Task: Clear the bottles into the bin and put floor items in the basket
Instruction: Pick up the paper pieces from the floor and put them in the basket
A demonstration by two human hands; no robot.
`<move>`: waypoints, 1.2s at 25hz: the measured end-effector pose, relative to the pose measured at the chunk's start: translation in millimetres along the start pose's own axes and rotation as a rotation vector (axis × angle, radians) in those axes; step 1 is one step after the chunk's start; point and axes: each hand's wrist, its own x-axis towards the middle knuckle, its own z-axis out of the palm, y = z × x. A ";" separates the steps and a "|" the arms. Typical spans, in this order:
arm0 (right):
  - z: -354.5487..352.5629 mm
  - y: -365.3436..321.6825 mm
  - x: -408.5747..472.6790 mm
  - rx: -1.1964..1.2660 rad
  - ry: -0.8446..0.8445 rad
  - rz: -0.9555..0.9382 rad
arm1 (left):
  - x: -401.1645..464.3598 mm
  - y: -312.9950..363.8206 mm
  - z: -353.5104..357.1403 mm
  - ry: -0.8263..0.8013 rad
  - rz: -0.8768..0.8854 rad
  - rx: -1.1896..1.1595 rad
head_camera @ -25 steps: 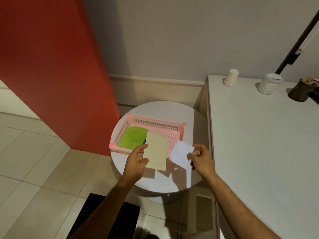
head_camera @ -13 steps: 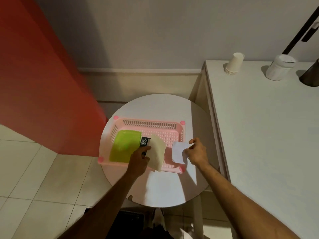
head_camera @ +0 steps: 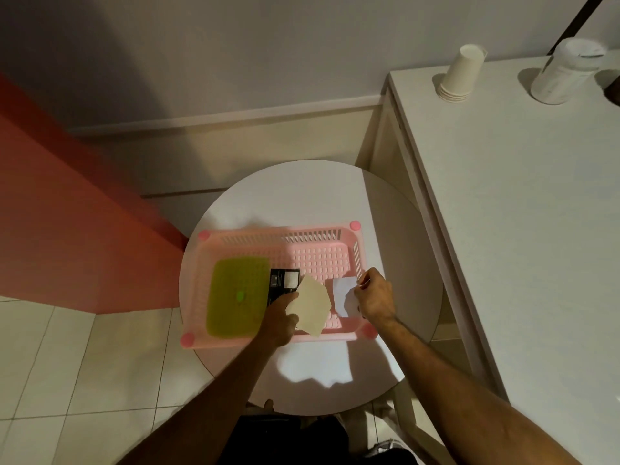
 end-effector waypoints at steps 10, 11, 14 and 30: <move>-0.3 0.7 -4.2 0.050 0.018 0.010 | 3.0 -4.6 6.3 -0.230 -0.009 0.058; 0.5 1.2 -4.3 0.038 0.018 0.010 | 2.6 -7.0 6.3 -0.236 0.009 0.101; 1.8 7.0 -11.0 0.036 0.023 -0.020 | -0.9 -13.8 7.5 -0.219 0.047 0.160; -88.4 82.6 -203.9 0.096 0.010 -0.274 | -140.9 -7.3 50.2 -0.093 0.393 0.053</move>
